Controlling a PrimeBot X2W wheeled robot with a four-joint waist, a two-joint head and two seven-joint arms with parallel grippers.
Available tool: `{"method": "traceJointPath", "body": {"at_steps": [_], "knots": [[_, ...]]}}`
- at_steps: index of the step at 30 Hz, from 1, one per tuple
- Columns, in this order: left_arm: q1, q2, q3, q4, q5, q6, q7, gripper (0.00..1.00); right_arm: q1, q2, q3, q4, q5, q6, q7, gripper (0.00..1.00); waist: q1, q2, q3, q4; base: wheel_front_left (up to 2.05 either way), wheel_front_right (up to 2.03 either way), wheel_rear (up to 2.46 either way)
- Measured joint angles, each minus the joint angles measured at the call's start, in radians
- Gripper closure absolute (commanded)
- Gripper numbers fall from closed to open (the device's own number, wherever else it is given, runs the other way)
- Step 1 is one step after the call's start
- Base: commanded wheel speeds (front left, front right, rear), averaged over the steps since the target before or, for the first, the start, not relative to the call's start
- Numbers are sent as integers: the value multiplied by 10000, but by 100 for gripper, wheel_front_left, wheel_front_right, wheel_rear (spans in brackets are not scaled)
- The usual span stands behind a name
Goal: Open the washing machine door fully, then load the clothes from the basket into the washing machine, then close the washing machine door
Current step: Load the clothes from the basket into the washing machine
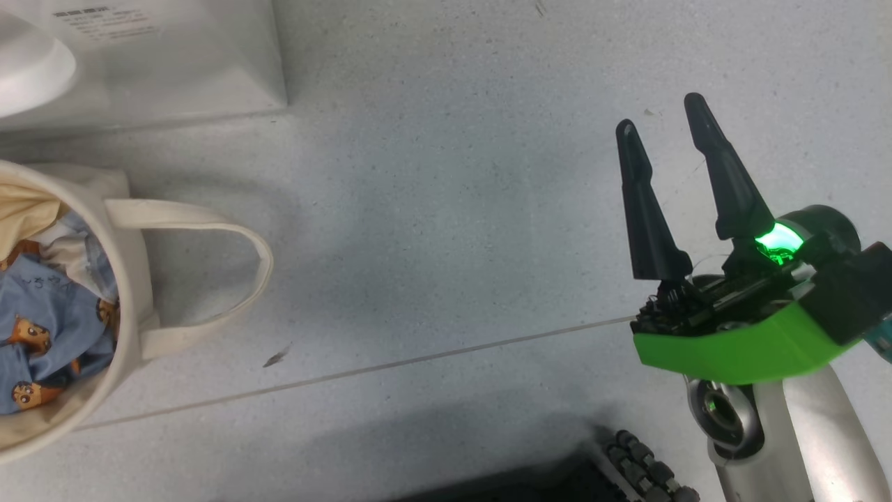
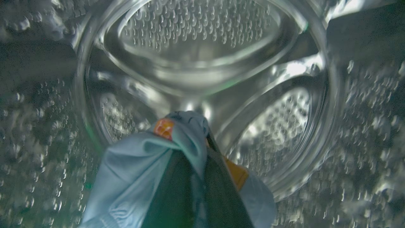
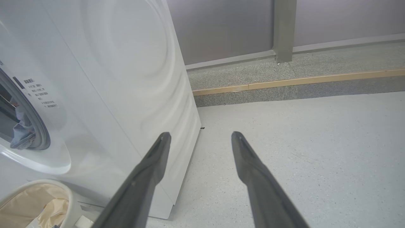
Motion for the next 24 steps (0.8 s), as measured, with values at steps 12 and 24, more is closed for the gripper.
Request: {"method": "traceJointPath", "body": {"at_steps": [12,24], "knots": [[1159,-476,715,-284,581,0,-54,1,-3,23,33,188,-63,0,2,0,0,0,-90,29,0,0,0],[1778,-470,-2056,742,-794,0,265,0,-3,13,50,374,-71,0,121,0,0,0,-713,179,0,0,0]]}}
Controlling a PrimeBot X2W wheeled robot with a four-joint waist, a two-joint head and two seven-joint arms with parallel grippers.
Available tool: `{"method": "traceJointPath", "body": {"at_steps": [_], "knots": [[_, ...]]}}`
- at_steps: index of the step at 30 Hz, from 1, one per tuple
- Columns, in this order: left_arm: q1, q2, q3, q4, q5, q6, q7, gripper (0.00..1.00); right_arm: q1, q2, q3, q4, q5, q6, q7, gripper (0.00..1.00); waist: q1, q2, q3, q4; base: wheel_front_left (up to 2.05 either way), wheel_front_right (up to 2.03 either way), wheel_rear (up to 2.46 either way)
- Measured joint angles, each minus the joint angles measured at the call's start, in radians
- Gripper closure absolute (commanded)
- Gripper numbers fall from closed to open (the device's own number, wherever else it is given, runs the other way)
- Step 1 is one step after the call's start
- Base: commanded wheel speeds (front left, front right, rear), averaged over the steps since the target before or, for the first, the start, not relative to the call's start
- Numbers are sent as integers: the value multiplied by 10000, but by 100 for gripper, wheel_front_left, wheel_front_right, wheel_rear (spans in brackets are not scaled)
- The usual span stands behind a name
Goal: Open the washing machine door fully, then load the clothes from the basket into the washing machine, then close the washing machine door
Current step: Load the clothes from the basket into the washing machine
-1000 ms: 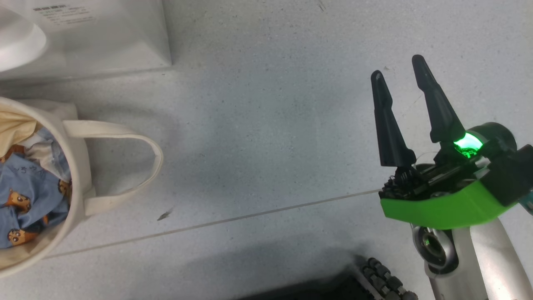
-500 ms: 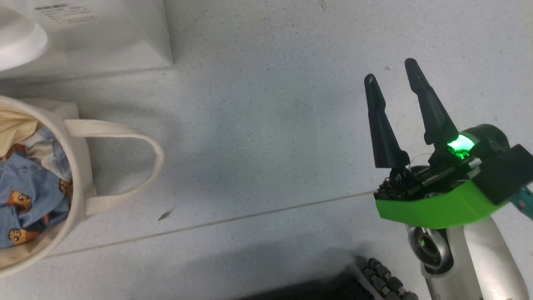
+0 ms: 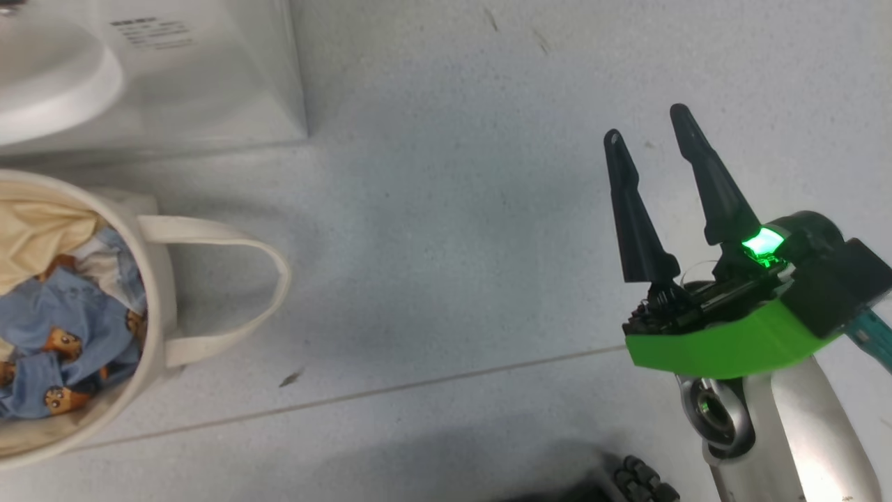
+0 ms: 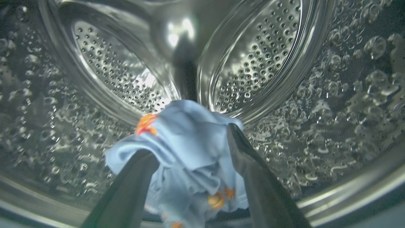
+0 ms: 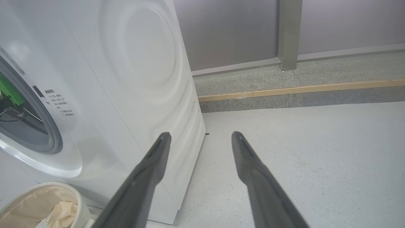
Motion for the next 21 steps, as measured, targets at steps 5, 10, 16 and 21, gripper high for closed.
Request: {"method": "traceJointPath", "body": {"at_steps": [5,10,16,21], "knots": [[981,4,-719,44,-662,0,-35,0,1,-63,104,282,128,0,35,0,0,0,-655,141,0,0,0],[1911,-27,-1233,36,-1281,0,-82,0,11,-290,196,623,407,0,115,0,-1,0,-1445,352,0,0,0],[2946,-299,-1436,-132,-1802,0,-222,0,81,-627,265,986,763,0,180,0,-1,1,-2518,650,0,0,0],[3847,-372,-1419,-203,-1793,-2,-230,0,443,-779,295,1175,1080,0,207,0,-1,1,-3399,904,0,0,0]]}}
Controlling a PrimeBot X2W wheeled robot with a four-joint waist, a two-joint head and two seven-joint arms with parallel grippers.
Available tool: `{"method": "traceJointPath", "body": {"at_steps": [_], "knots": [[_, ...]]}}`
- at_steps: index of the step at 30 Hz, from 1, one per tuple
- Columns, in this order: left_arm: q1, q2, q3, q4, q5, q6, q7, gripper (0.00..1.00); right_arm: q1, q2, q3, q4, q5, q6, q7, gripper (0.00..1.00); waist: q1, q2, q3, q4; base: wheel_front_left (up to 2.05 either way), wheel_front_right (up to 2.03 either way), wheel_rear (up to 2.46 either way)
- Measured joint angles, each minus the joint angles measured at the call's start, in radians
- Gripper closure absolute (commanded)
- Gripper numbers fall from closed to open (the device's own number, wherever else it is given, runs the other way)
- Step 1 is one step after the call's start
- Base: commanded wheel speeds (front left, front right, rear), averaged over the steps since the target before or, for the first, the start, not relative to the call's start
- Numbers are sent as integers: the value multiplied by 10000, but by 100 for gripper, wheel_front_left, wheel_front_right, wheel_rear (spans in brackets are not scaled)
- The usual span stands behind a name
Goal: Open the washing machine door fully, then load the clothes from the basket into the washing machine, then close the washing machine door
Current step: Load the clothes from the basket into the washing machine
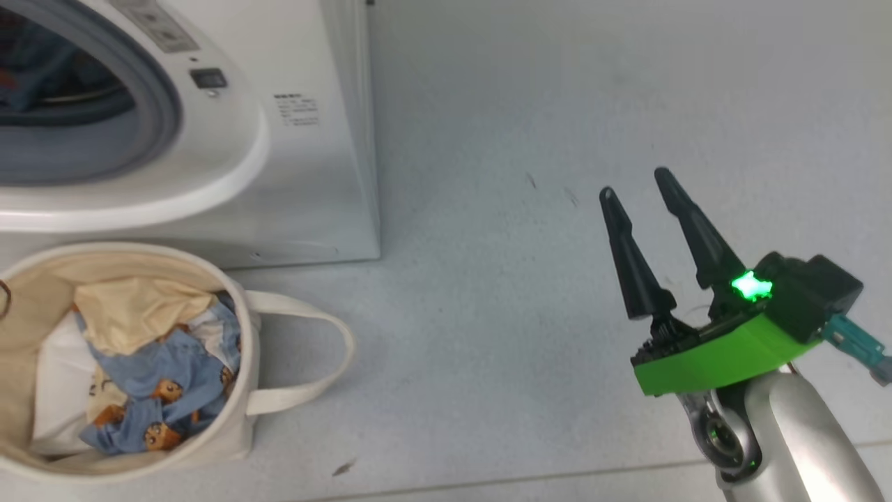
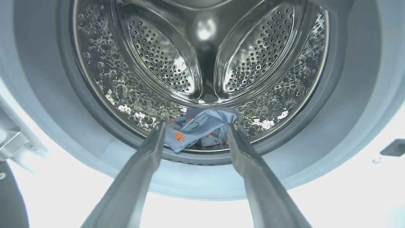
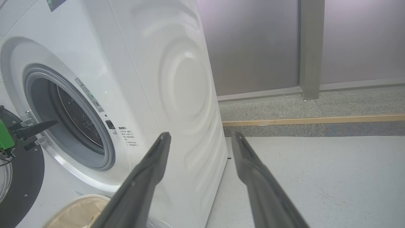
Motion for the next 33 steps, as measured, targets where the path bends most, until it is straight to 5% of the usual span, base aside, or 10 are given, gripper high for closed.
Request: {"method": "traceJointPath", "body": {"at_steps": [17,33], "knots": [[3517,-518,1012,-1315,913,25,-2,0,841,-520,286,594,865,0,10,0,0,0,-2189,717,0,0,0],[7585,-788,3586,-4025,2412,1168,0,0,1466,-734,510,759,1266,0,-6,0,0,0,-3335,704,0,0,0]]}}
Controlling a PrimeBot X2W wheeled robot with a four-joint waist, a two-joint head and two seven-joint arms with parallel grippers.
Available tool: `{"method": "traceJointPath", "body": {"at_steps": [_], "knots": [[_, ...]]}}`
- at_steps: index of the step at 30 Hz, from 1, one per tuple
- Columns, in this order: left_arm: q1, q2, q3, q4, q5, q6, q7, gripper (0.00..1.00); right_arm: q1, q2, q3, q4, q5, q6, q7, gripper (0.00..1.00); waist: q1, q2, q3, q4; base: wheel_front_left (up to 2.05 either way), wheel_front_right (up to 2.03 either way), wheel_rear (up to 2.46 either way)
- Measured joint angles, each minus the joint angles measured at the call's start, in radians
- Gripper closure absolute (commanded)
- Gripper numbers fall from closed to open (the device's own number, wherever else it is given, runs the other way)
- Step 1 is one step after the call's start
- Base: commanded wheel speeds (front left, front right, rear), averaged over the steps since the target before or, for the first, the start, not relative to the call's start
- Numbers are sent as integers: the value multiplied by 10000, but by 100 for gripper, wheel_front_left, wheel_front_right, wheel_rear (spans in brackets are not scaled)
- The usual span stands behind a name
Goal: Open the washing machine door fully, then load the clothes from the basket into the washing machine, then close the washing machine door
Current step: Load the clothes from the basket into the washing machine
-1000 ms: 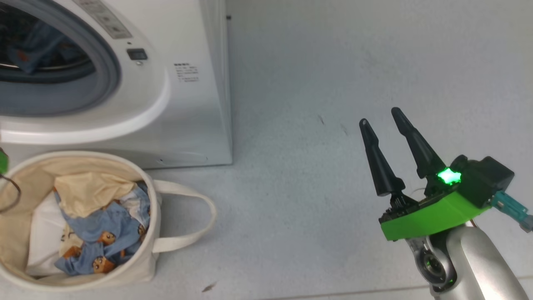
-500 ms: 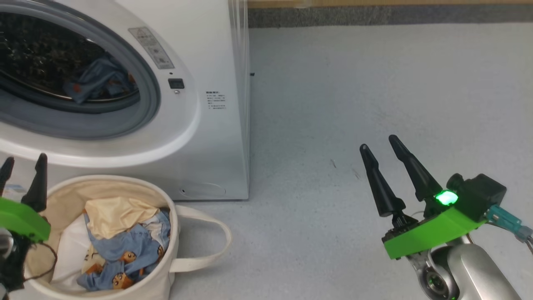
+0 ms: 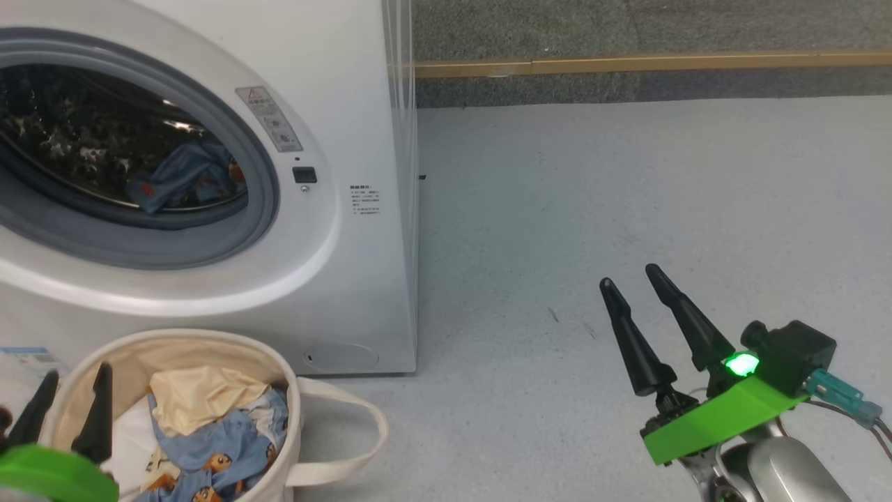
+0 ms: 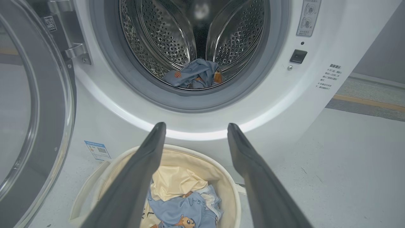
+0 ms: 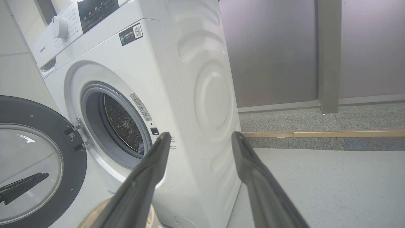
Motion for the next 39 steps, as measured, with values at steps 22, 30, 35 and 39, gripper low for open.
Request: {"method": "traceJointPath", "body": {"at_steps": [22,30,35,39], "knots": [[2856,-293,1630,-2144,777,337,0,0,425,159,-255,-73,-50,0,-98,0,0,0,-160,-284,0,0,0],[2868,-259,1649,-2215,830,337,-2,0,659,211,-550,-173,-150,0,-69,0,0,0,-96,-373,0,0,0],[2862,-245,1685,-2213,871,337,0,0,827,228,-660,-205,-161,0,-4,0,1,0,-78,-453,0,0,0],[2820,-240,1685,-2125,878,328,0,0,837,228,-840,-357,-245,0,4,0,1,0,-8,-556,0,0,0]]}}
